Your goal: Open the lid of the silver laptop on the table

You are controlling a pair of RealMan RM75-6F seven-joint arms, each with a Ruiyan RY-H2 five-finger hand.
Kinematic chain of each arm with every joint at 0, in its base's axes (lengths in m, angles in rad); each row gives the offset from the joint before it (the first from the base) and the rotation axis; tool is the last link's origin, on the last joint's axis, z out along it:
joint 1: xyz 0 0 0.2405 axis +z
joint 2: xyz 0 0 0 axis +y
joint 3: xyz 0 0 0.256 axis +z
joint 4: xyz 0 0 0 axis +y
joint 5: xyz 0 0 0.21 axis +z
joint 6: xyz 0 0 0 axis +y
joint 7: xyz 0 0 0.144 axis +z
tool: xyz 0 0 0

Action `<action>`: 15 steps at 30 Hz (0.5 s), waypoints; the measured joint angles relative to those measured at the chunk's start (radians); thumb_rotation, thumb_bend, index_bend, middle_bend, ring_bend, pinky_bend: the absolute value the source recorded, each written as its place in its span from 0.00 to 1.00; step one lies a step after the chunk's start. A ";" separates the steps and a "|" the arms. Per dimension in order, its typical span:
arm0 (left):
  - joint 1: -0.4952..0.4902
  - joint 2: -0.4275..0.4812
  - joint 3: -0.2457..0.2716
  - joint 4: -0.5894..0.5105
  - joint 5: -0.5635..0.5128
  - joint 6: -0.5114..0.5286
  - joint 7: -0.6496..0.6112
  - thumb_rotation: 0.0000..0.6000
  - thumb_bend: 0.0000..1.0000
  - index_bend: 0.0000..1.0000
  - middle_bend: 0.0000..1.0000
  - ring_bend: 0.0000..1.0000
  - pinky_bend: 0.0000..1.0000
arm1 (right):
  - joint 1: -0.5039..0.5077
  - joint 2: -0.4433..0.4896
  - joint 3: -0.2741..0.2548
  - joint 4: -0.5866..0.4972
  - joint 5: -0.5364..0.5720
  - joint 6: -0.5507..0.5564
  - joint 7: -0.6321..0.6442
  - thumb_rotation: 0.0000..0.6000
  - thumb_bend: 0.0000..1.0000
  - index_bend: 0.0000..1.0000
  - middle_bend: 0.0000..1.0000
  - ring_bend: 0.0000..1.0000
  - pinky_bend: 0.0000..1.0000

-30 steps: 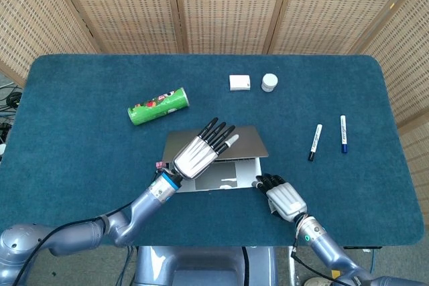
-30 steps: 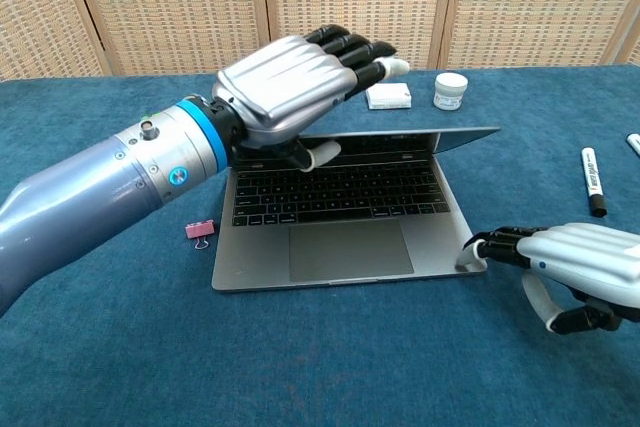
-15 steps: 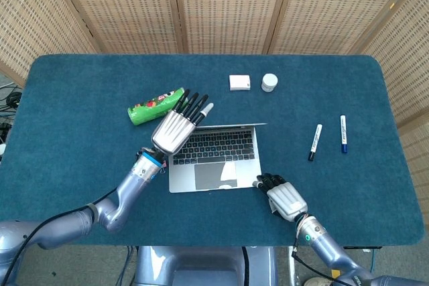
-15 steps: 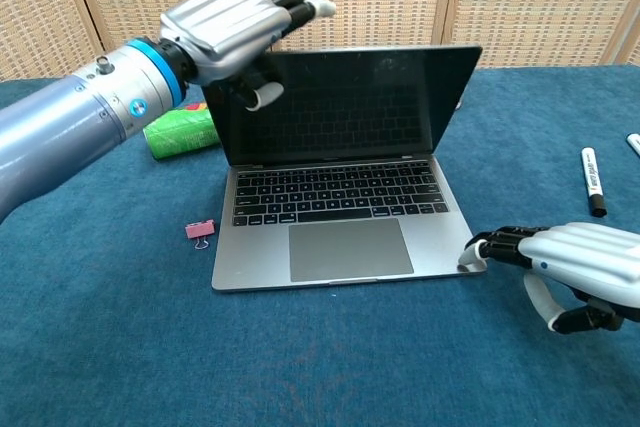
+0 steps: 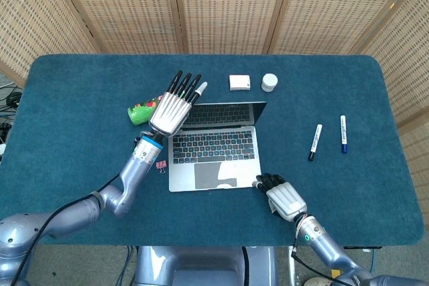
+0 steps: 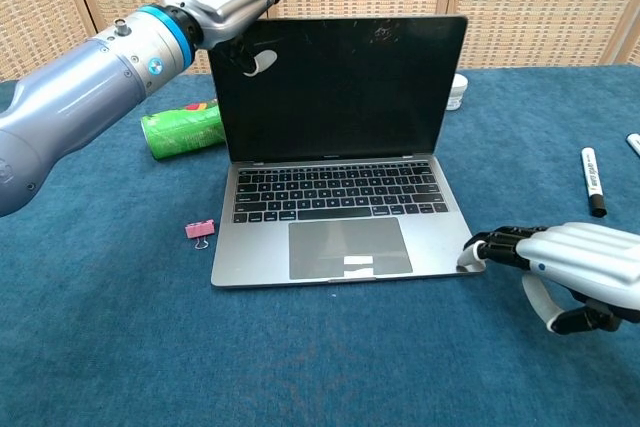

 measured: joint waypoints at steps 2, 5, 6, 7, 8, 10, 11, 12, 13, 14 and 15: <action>-0.010 -0.005 -0.003 0.020 -0.012 -0.003 0.007 1.00 0.42 0.00 0.00 0.00 0.00 | 0.002 0.003 -0.002 0.001 0.000 -0.002 0.002 1.00 0.96 0.12 0.16 0.06 0.12; -0.021 -0.011 -0.010 0.044 -0.031 -0.005 0.006 1.00 0.42 0.00 0.00 0.00 0.00 | 0.003 0.007 -0.006 0.001 -0.004 -0.002 0.005 1.00 0.96 0.13 0.16 0.06 0.12; -0.024 -0.012 -0.012 0.050 -0.036 -0.005 0.003 1.00 0.42 0.00 0.00 0.00 0.00 | 0.003 0.008 -0.007 0.001 -0.006 -0.001 0.005 1.00 0.96 0.13 0.16 0.06 0.12; -0.026 -0.013 -0.014 0.055 -0.041 -0.005 0.001 1.00 0.41 0.00 0.00 0.00 0.00 | 0.004 0.010 -0.008 0.001 -0.008 -0.001 0.006 1.00 0.96 0.13 0.16 0.06 0.12; -0.027 -0.013 -0.018 0.060 -0.047 -0.004 0.000 1.00 0.41 0.00 0.00 0.00 0.00 | 0.004 0.012 -0.009 0.001 -0.009 0.000 0.007 1.00 0.96 0.13 0.16 0.06 0.12; -0.030 -0.015 -0.024 0.070 -0.065 -0.005 0.003 1.00 0.41 0.00 0.00 0.00 0.00 | 0.005 0.014 -0.010 -0.001 -0.011 0.000 0.007 1.00 0.96 0.13 0.16 0.06 0.12; -0.031 -0.015 -0.027 0.074 -0.075 -0.006 0.004 1.00 0.41 0.00 0.00 0.00 0.00 | 0.006 0.015 -0.011 -0.001 -0.011 0.001 0.006 1.00 0.95 0.13 0.16 0.06 0.12; -0.032 -0.016 -0.030 0.078 -0.084 -0.006 0.005 1.00 0.41 0.00 0.00 0.00 0.00 | 0.006 0.016 -0.012 -0.002 -0.012 0.002 0.005 1.00 0.95 0.13 0.16 0.06 0.12; -0.033 -0.016 -0.032 0.081 -0.092 -0.007 0.005 1.00 0.41 0.00 0.00 0.00 0.00 | 0.006 0.017 -0.012 -0.002 -0.012 0.003 0.003 1.00 0.95 0.12 0.16 0.06 0.12; -0.035 -0.016 -0.034 0.086 -0.100 -0.008 0.004 1.00 0.41 0.00 0.00 0.00 0.00 | 0.005 0.018 -0.012 -0.003 -0.012 0.004 0.002 1.00 0.94 0.12 0.16 0.06 0.12; -0.036 -0.016 -0.034 0.089 -0.104 -0.009 0.004 1.00 0.41 0.00 0.00 0.00 0.00 | 0.005 0.018 -0.013 -0.003 -0.012 0.005 0.001 1.00 0.94 0.12 0.16 0.06 0.12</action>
